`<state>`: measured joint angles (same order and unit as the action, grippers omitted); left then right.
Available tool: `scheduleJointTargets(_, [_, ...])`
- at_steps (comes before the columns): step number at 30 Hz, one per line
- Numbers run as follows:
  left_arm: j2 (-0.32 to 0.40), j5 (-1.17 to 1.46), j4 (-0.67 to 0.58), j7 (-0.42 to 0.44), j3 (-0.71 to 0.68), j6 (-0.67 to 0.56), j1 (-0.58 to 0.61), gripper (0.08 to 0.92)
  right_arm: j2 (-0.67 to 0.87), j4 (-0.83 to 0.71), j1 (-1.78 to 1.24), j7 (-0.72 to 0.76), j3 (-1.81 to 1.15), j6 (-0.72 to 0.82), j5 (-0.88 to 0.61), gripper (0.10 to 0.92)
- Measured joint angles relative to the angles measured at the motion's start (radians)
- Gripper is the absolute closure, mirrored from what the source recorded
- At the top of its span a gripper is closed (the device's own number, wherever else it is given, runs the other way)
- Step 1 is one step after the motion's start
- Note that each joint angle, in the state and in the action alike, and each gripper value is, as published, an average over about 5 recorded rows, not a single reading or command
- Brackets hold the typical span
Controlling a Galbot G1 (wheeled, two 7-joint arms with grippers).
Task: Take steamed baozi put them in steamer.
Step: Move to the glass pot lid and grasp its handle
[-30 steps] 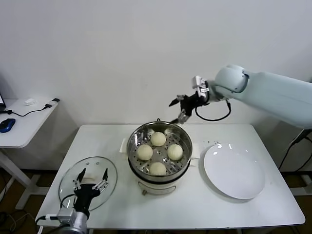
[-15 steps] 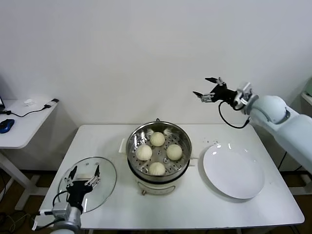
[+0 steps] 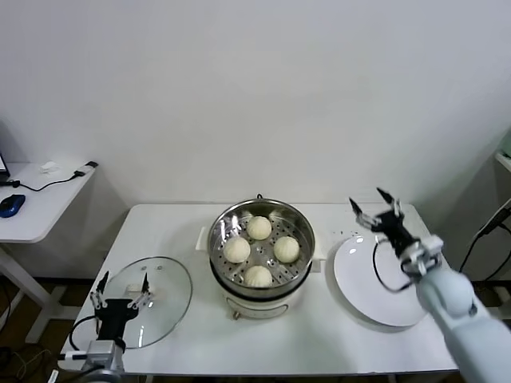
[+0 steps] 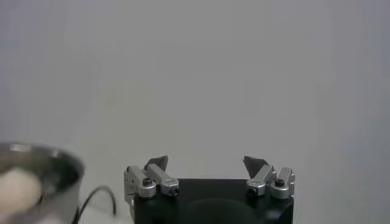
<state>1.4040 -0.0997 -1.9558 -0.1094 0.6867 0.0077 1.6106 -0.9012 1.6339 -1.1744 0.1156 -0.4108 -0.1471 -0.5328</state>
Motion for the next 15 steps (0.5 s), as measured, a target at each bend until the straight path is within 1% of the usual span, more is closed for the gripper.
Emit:
scheduleJointTargets(8, [-0.012,-0.138,0.02,-0.07,0.008,-0.077,0.03,0.177,-0.13,0.027,-0.321,-0.022,-0.124,-0.119,0.052,0.203])
scheduleJointTargets(11, [-0.028,-0.228,0.042,-0.115,0.01,-0.104,0.04,0.177,-0.163,0.033,-0.37,-0.036,-0.149,-0.136,0.068,0.203])
scheduleJointTargets(15, [-0.057,-0.412,0.091,-0.192,0.016,-0.133,0.054,0.177,-0.196,0.039,-0.396,-0.064,-0.177,-0.137,0.086,0.203])
